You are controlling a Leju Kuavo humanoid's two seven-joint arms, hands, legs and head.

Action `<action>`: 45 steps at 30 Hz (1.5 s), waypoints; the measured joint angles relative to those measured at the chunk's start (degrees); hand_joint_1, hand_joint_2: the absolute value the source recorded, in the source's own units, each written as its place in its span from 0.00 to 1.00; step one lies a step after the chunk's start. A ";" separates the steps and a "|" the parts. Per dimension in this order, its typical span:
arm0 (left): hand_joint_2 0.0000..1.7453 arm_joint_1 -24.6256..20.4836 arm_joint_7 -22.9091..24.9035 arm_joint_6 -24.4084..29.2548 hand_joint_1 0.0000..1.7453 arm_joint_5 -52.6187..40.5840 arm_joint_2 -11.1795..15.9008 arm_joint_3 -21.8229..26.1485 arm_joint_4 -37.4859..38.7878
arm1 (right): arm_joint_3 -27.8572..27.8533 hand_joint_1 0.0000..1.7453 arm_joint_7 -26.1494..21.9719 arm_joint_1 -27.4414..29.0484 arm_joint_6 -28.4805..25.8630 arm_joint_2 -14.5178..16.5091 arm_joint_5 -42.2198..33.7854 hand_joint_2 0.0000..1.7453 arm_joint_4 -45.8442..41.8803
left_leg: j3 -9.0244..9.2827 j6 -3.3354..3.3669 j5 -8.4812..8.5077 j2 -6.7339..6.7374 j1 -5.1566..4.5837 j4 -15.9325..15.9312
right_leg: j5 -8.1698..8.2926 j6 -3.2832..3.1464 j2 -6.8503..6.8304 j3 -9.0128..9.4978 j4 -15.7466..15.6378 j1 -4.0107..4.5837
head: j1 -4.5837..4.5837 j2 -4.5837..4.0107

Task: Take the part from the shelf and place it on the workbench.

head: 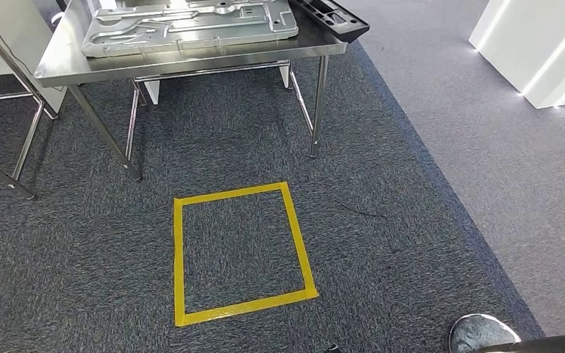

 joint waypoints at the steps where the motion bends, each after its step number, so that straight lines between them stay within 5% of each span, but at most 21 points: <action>1: 0.00 0.00 0.27 -0.71 0.00 0.01 -0.02 0.08 0.00 | 0.00 0.00 0.09 0.00 1.36 -0.02 -0.33 0.00 0.00 | 0.00 0.00 0.00 0.00 0.00 0.00 | 0.00 0.00 0.00 0.00 0.00 0.00 | 0.00 0.00; 8: 0.00 -0.04 4.21 -3.95 0.00 -0.18 -0.03 0.78 0.00 | 0.00 0.00 2.08 -0.02 6.13 -0.53 -0.21 0.00 0.04 | 0.00 0.00 0.00 0.00 0.00 0.00 | 0.00 0.00 0.00 0.00 0.00 0.00 | 0.00 0.00; 30: 0.00 -0.16 13.08 -6.04 0.00 -1.85 -0.23 1.18 0.00 | 0.00 0.00 8.49 0.96 6.33 -1.26 2.38 0.00 0.46 | 0.00 0.00 0.00 0.00 0.00 0.00 | 0.00 0.00 0.00 0.00 0.00 0.00 | 0.00 0.00; 45: 0.00 -0.20 12.22 -6.21 0.00 -3.88 -0.40 1.35 0.00 | 0.01 0.00 8.05 2.21 3.79 -1.41 3.01 0.00 0.77 | 0.01 0.00 0.00 0.00 0.00 0.00 | 0.00 0.00 0.00 0.01 0.00 0.00 | 0.00 0.00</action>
